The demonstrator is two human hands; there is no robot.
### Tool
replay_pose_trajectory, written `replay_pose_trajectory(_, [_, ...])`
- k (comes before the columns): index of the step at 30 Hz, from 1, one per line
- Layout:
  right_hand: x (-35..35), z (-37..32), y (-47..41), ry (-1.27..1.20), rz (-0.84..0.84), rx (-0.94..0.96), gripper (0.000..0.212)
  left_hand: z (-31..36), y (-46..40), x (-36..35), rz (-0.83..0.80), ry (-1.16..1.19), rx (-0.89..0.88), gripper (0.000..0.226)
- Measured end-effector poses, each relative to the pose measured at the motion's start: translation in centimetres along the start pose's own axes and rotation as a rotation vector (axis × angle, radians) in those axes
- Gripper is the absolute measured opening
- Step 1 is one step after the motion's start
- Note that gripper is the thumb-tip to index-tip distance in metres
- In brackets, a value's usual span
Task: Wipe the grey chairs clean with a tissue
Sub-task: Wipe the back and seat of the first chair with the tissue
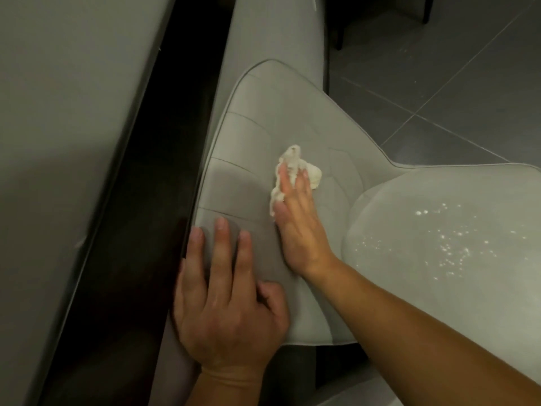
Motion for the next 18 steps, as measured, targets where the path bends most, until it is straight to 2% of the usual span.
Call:
replay_pose_trajectory(3, [1.9, 2.2, -1.4, -0.043, 0.071, -0.341, 0.048, 0.0, 0.0, 0.0, -0.004, -0.003, -0.002, 0.046])
replay_pose_trajectory(5, [3.4, 2.2, -2.0, -0.058, 0.145, -0.414, 0.045, 0.0, 0.1, 0.0, -0.008, -0.003, 0.001, 0.046])
replay_pose_trajectory(6, [3.9, 1.3, -2.3, -0.058, 0.196, -0.336, 0.043, 0.0, 0.1, 0.0, -0.005, -0.005, 0.002, 0.045])
replay_pose_trajectory(8, [4.0, -2.1, -3.3, -0.063, 0.232, -0.038, 0.043, 0.1, 0.0, 0.0, -0.003, -0.009, 0.001, 0.045])
replay_pose_trajectory(10, [2.9, -5.5, -4.6, -0.009, 0.129, 0.256, 0.045, 0.1, 0.0, 0.0, -0.006, -0.011, -0.005, 0.045])
replay_pose_trajectory(12, [1.7, -7.1, -5.6, 0.133, 0.012, 0.451, 0.045, 0.1, 0.0, 0.0, -0.010, -0.003, -0.005, 0.044])
replay_pose_trajectory(15, [1.4, -6.8, -6.3, 0.235, -0.072, 0.503, 0.044, 0.0, 0.1, 0.0, -0.015, 0.017, 0.005, 0.042])
replay_pose_trajectory(18, [1.6, -5.6, -6.7, 0.291, -0.082, 0.507, 0.046, 0.0, 0.1, -0.1, -0.014, 0.022, 0.016, 0.041])
Point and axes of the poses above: each hand's wrist, its own y-axis away from the middle knuckle, its own x-axis out of the back of the hand, z = x × y, the point moved 2 cm from there along -y, towards the middle knuckle, and after that the axes turned 11 degrees about x, right-handed, at the moved point
